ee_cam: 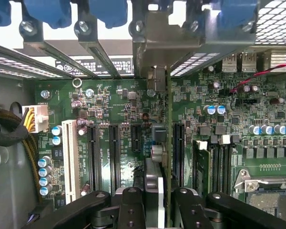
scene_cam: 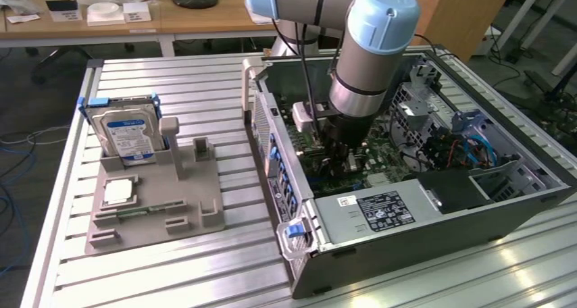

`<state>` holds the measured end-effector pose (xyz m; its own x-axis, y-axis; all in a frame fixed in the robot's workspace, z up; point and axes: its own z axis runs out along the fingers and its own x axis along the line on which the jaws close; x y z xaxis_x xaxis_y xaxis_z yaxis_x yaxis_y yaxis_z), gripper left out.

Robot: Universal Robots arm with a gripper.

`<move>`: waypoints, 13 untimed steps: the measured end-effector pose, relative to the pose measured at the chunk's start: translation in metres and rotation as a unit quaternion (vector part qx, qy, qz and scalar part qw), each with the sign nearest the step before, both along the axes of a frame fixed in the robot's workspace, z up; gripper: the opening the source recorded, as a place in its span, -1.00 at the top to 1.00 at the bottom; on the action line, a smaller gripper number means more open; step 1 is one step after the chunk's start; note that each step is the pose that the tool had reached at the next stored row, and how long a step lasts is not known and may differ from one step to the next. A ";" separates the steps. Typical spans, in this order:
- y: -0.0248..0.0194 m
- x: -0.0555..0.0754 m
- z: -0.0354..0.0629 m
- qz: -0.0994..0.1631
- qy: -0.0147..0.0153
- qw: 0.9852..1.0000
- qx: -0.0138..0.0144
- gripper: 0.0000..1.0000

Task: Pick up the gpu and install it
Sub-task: 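Insert the gpu into the slot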

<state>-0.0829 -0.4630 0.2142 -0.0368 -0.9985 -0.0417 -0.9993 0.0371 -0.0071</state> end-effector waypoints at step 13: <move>0.0004 -0.002 -0.0036 0.000 0.000 1.000 0.001 0.42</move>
